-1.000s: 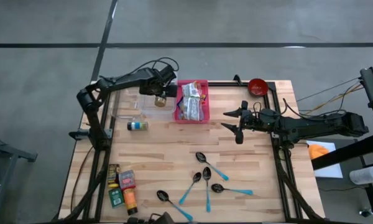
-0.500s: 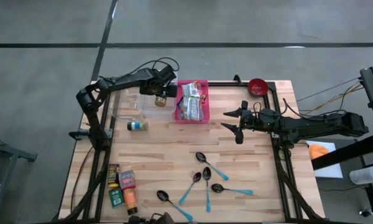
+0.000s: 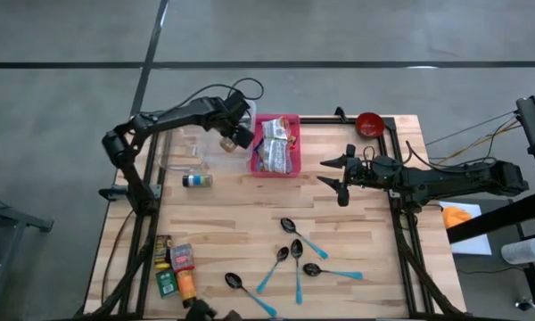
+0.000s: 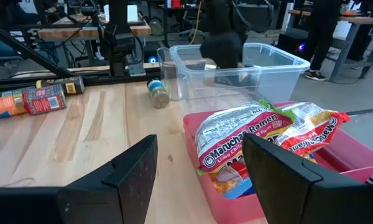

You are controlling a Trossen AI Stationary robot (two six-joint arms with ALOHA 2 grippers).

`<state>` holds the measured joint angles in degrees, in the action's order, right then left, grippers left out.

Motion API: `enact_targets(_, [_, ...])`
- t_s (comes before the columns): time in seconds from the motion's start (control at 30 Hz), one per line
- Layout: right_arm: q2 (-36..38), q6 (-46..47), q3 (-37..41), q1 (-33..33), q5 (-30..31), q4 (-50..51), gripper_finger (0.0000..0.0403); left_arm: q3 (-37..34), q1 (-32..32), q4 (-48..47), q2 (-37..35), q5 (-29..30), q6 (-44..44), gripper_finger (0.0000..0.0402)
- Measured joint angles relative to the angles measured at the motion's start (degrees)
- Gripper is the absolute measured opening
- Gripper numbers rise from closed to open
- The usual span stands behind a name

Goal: Pick & Place Food Item
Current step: Put the gold seasoning bottle into the right transparent bin

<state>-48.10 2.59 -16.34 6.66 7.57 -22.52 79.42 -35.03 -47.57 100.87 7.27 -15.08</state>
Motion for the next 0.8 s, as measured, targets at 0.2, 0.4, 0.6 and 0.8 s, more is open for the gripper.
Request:
enact_targets(0.2, [0.00, 0.83, -0.02, 0.00, 0.02, -0.02, 0.0235, 0.07, -0.05, -0.63, -0.93, -2.67, 16.67, 0.0274])
enact_targets(0.4, [0.00, 0.83, -0.01, 0.00, 0.02, -0.04, 0.0235, 0.06, -0.33, -0.51, -0.91, -3.22, 22.39, 0.0274])
enact_targets(0.6, [0.00, 0.83, 0.00, 0.00, 0.04, -0.04, 0.0235, -0.07, -0.79, -0.40, -0.04, -4.82, 23.19, 0.0274])
enact_targets(0.8, [0.00, 0.83, -0.02, 0.00, 0.04, -0.02, 0.0235, -0.15, -1.02, -0.43, 2.13, -5.86, 24.80, 0.0275])
